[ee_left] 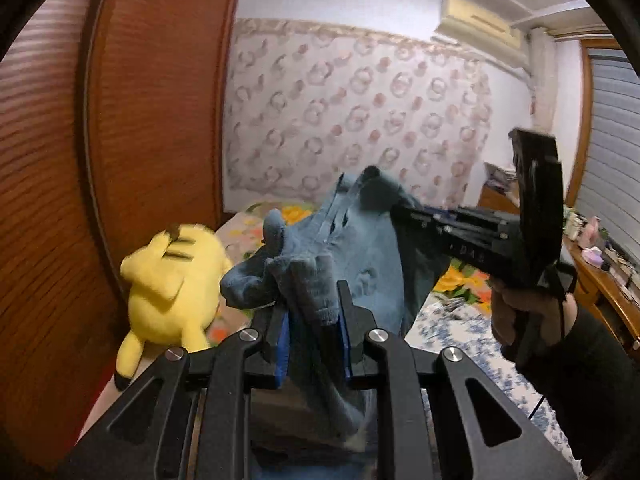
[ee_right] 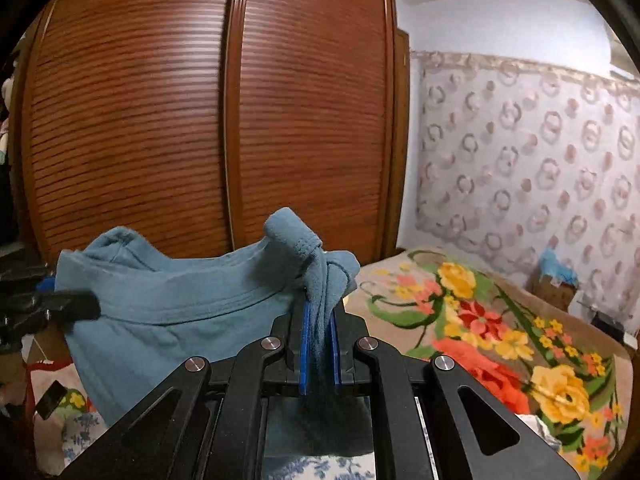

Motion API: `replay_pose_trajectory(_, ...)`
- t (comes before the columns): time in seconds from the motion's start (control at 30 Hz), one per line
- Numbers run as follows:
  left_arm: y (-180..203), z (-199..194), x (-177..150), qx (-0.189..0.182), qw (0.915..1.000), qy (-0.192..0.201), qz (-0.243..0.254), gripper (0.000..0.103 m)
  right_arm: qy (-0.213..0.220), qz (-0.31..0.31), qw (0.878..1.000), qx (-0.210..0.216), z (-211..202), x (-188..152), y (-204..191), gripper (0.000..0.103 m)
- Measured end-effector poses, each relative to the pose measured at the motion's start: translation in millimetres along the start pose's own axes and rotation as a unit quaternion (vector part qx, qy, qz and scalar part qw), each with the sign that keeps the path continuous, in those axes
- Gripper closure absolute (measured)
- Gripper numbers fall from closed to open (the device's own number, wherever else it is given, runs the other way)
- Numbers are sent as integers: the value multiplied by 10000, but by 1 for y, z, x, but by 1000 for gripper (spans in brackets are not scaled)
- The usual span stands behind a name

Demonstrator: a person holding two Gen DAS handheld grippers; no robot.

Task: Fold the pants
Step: 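Carry the held teal shorts with both grippers over the stack of jeans, then lower the teal shorts onto the jeans stack and open both grippers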

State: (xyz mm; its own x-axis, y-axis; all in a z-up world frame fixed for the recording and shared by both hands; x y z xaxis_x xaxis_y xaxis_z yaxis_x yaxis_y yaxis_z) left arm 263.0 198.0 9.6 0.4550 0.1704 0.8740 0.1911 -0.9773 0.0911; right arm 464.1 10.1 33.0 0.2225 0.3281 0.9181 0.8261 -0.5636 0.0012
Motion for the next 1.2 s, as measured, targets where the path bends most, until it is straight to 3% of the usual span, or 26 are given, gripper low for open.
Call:
replay_pose_trajectory(0.4,-40,42,-46,354,9971,-627,-251,80,-763,-21,9968,232,95,-12,12,95)
replay_pose_trajectory(0.5,-44,43,-49,421,9965,-658,-287,72,-839,46,9962,232,102,-8,14,95)
replay_pose_trajectory(0.57,-45,42,-49,449,9966,-637,-270,62,-859,140,9959,247,102,-4,17,89)
replay_pose_trajectory(0.7,-42,34,-45,400,9975,-525,-266,58,-837,209,9960,240,97,2,15,84)
replay_pose_trajectory(0.73,-42,31,-43,400,9977,-479,-268,52,-809,198,9963,229,94,5,16,78)
replay_pose_trajectory(0.83,-34,25,-33,404,9986,-307,-154,51,-717,194,9971,173,80,9,15,64)
replay_pose_trajectory(1.0,-19,28,-28,301,9991,-303,66,51,-531,222,9981,216,51,8,8,63)
replay_pose_trajectory(1.2,-16,45,-48,269,9973,-664,132,51,-641,371,9955,588,34,-13,0,63)
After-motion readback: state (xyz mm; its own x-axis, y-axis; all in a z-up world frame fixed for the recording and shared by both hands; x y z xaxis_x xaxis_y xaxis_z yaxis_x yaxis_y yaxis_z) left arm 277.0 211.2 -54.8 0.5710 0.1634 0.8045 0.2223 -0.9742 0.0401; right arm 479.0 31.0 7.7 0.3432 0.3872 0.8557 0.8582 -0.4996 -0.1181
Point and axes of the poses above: each gripper's, at about its wrist camera, not at the fingertips, and z roughly the way its jaws point, y to its right, x to its top, the point moved 10 cm from there along z, roughly the way its jaws point, and after that the axes turned 2 degrees about z, right-handed, at the moved point
